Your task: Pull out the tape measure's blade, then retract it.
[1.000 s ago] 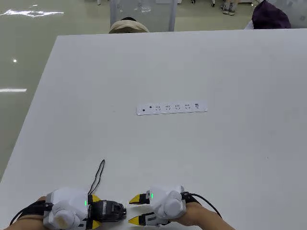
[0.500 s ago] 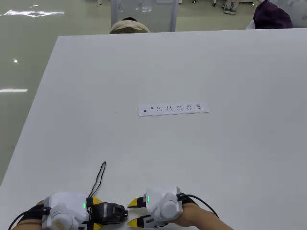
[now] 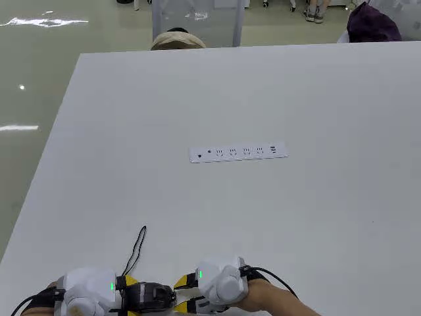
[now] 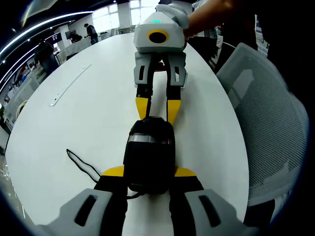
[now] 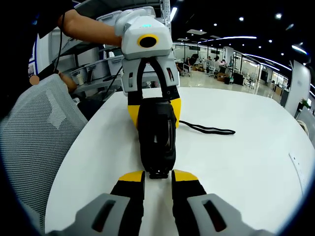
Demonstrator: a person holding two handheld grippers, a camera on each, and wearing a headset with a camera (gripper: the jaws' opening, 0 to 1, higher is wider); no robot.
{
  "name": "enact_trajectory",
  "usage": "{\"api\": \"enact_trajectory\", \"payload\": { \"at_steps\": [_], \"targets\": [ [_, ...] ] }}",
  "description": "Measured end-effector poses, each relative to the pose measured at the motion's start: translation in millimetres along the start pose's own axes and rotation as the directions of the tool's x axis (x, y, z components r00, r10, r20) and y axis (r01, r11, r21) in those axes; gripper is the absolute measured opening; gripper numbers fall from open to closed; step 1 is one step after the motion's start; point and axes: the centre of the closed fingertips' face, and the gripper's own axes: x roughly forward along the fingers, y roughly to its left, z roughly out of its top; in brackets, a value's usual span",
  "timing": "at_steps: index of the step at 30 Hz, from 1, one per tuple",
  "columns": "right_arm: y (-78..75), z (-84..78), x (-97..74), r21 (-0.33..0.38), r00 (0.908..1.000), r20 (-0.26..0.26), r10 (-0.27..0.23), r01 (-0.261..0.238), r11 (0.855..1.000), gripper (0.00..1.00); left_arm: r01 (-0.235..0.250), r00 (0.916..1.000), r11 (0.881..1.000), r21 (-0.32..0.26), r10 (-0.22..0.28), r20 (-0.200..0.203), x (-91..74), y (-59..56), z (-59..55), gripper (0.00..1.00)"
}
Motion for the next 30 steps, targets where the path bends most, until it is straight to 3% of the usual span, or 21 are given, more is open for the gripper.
{"api": "enact_trajectory", "payload": {
  "at_steps": [11,16,17,18,20,24,30],
  "targets": [
    [1.3,-1.9,1.8,0.017,0.9995,-0.024,0.021,-0.021,1.000,0.17,0.005,0.9999,1.000,-0.014,-0.005,0.014,1.0,0.1,1.6,0.28],
    [2.3,-1.2,1.9,0.015,0.9995,-0.020,0.023,-0.022,1.000,0.15,0.010,0.9999,1.000,-0.012,-0.010,0.014,0.6,-0.4,1.0,0.28],
    [-0.4,-1.6,0.9,0.028,0.9998,-0.019,0.004,-0.003,1.000,0.14,0.011,0.9999,1.000,-0.008,-0.010,0.012,0.0,-0.6,0.3,0.28],
    [-0.8,2.2,1.8,0.004,0.9998,0.001,0.021,-0.021,1.000,0.13,0.010,0.9999,1.000,-0.007,-0.010,0.013,-0.3,-0.6,0.2,0.28],
    [-0.6,2.1,0.4,0.032,0.9996,0.004,0.027,-0.027,0.999,0.13,0.009,0.9999,1.000,-0.011,-0.009,0.011,-1.9,-0.7,-1.6,0.28],
    [-1.1,4.1,0.5,-0.003,0.9998,0.004,0.017,-0.017,1.000,0.12,0.006,0.9999,1.000,-0.018,-0.006,0.011,-2.9,0.0,-2.5,0.28],
    [-0.1,3.9,-0.2,0.009,0.9998,0.004,0.018,-0.018,1.000,0.11,0.005,0.9999,1.000,-0.019,-0.005,0.010,-2.6,0.3,-2.8,0.28]
  ]
}}
